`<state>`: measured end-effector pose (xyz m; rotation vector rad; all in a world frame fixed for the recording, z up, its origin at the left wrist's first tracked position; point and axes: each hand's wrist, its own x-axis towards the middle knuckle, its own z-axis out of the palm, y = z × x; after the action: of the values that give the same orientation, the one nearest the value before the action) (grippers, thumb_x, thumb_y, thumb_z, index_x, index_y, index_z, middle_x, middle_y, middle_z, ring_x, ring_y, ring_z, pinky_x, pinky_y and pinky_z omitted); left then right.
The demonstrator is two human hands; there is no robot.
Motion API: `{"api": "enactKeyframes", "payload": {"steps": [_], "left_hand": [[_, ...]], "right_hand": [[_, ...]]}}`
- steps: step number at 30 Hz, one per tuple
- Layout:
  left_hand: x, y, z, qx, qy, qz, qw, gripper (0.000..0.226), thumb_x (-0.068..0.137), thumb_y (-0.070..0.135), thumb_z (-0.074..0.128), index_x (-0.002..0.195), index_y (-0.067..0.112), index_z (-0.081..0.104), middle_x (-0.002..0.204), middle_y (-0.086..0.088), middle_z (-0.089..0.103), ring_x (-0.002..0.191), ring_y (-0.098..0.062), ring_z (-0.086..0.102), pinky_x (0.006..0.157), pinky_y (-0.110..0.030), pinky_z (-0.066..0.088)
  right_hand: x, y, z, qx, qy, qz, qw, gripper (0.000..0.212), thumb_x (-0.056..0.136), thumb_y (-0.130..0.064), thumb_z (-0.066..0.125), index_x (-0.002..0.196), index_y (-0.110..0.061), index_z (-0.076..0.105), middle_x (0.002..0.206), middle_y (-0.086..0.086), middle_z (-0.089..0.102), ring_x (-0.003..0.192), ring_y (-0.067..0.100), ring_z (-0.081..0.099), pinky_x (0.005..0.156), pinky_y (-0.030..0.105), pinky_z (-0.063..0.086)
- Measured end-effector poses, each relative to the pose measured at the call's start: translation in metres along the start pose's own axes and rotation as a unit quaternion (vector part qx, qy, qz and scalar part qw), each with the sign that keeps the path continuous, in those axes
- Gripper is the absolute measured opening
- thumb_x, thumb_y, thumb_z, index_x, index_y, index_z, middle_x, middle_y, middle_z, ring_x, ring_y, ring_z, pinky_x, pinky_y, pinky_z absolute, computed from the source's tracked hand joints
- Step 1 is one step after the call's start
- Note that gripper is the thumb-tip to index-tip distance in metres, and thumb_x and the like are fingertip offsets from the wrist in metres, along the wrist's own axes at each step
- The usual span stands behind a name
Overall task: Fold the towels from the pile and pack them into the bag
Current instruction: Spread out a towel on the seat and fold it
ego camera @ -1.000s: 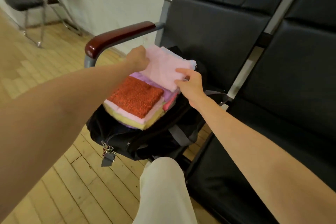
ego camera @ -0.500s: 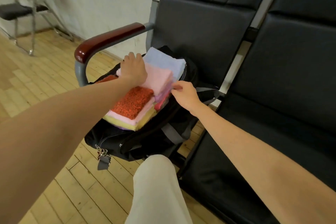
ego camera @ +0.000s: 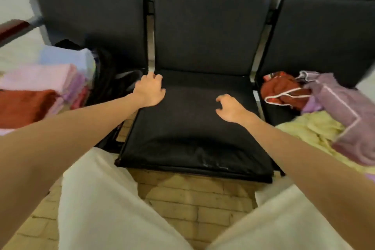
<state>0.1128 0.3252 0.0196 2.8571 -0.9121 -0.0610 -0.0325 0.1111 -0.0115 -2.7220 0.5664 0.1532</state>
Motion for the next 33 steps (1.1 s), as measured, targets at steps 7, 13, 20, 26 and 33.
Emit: {"api": "enactKeyframes", "payload": {"steps": [7, 13, 20, 26, 33], "left_hand": [[0.002, 0.152, 0.062, -0.048, -0.084, 0.12, 0.988, 0.055, 0.097, 0.029, 0.049, 0.146, 0.01, 0.032, 0.145, -0.015, 0.034, 0.13, -0.035, 0.036, 0.104, -0.046, 0.037], [0.011, 0.265, 0.094, -0.063, -0.134, 0.225, 0.963, 0.053, 0.097, 0.027, 0.049, 0.145, 0.013, 0.033, 0.148, -0.01, 0.031, 0.133, -0.031, 0.034, 0.108, -0.044, 0.035], [0.03, 0.348, 0.111, -0.08, -0.181, 0.287, 0.937, 0.051, 0.096, 0.025, 0.05, 0.143, 0.012, 0.036, 0.146, -0.011, 0.034, 0.131, -0.03, 0.036, 0.107, -0.043, 0.035], [0.043, 0.394, 0.095, -0.193, -0.16, 0.345, 0.905, 0.036, 0.093, 0.008, 0.053, 0.129, 0.002, 0.053, 0.131, -0.012, 0.052, 0.121, -0.023, 0.048, 0.097, -0.026, 0.037], [0.079, 0.443, 0.089, -0.23, -0.171, 0.354, 0.89, 0.035, 0.089, 0.006, 0.054, 0.124, 0.002, 0.055, 0.116, -0.012, 0.062, 0.101, -0.018, 0.057, 0.082, -0.036, 0.047]], "right_hand": [[-0.086, 0.174, -0.029, 0.013, 0.077, 0.136, 0.988, 0.045, 0.085, -0.006, 0.057, 0.129, 0.004, 0.049, 0.133, 0.022, 0.048, 0.125, 0.036, 0.043, 0.103, 0.037, 0.033], [-0.129, 0.26, -0.036, 0.008, 0.289, 0.257, 0.922, 0.053, 0.089, -0.013, 0.055, 0.138, -0.002, 0.036, 0.147, 0.022, 0.03, 0.133, 0.038, 0.03, 0.108, 0.046, 0.027], [-0.123, 0.299, -0.024, 0.045, 0.371, 0.372, 0.85, 0.067, 0.093, -0.029, 0.054, 0.143, 0.005, 0.025, 0.143, 0.027, 0.031, 0.132, 0.042, 0.027, 0.11, 0.045, 0.019], [-0.11, 0.323, -0.031, 0.054, 0.347, 0.417, 0.838, 0.026, 0.088, -0.024, 0.055, 0.098, 0.0, 0.06, 0.114, 0.026, 0.054, 0.115, 0.041, 0.043, 0.098, 0.046, 0.032], [-0.117, 0.315, -0.038, 0.159, 0.435, 0.267, 0.845, 0.019, 0.092, -0.015, 0.047, 0.086, -0.01, 0.065, 0.094, 0.012, 0.06, 0.097, 0.029, 0.048, 0.085, 0.033, 0.028]]}}
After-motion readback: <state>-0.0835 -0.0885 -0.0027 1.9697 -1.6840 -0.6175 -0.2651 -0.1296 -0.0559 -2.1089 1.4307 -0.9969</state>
